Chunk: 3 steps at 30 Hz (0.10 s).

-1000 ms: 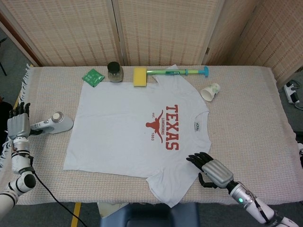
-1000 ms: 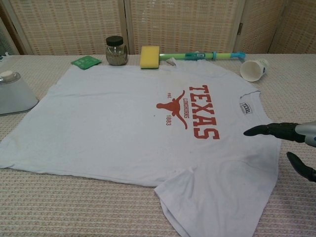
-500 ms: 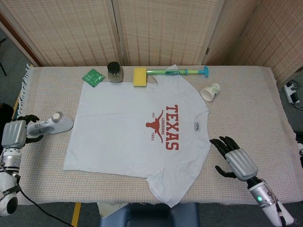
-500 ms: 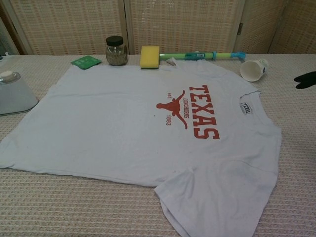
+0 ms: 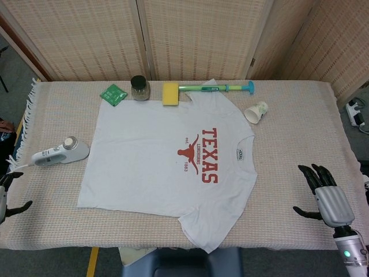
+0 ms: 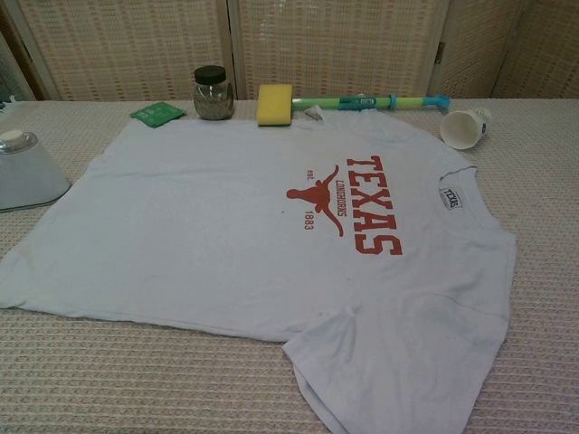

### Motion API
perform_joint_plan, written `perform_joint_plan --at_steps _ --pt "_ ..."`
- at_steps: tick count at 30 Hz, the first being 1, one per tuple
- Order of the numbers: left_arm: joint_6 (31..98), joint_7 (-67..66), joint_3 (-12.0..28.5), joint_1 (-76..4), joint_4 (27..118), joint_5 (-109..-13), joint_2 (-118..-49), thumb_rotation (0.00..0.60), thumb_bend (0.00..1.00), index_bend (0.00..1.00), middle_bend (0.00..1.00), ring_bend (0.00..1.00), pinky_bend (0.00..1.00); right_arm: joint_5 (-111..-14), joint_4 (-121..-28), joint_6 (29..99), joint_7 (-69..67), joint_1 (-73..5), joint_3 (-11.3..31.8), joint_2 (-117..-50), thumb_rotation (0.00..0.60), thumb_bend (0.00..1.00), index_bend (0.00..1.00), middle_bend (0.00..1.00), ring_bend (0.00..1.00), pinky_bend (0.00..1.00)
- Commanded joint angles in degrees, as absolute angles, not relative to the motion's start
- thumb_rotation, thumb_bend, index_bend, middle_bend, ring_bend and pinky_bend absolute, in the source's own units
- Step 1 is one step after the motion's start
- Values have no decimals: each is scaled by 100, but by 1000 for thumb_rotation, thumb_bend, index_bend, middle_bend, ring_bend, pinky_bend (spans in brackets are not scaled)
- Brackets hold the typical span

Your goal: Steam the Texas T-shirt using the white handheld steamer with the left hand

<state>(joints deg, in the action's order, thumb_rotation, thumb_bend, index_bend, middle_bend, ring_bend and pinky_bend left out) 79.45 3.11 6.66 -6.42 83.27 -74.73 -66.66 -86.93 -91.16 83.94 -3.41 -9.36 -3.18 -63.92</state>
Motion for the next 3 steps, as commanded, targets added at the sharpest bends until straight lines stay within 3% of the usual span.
perform_joint_plan --at_steps 1,3 --pt "8104 166 484 -419 8661 -7468 -6518 600 177 277 305 236 249 -8697 -9089 8558 -253 -782 -302 -6415 555 63 0 104 0 47" --pt "8096 70 391 -379 8783 -7531 -6468 600 177 275 296 229 242 -8684 -9109 8597 -232 -728 -279 -6395 558 64 0 104 0 47"
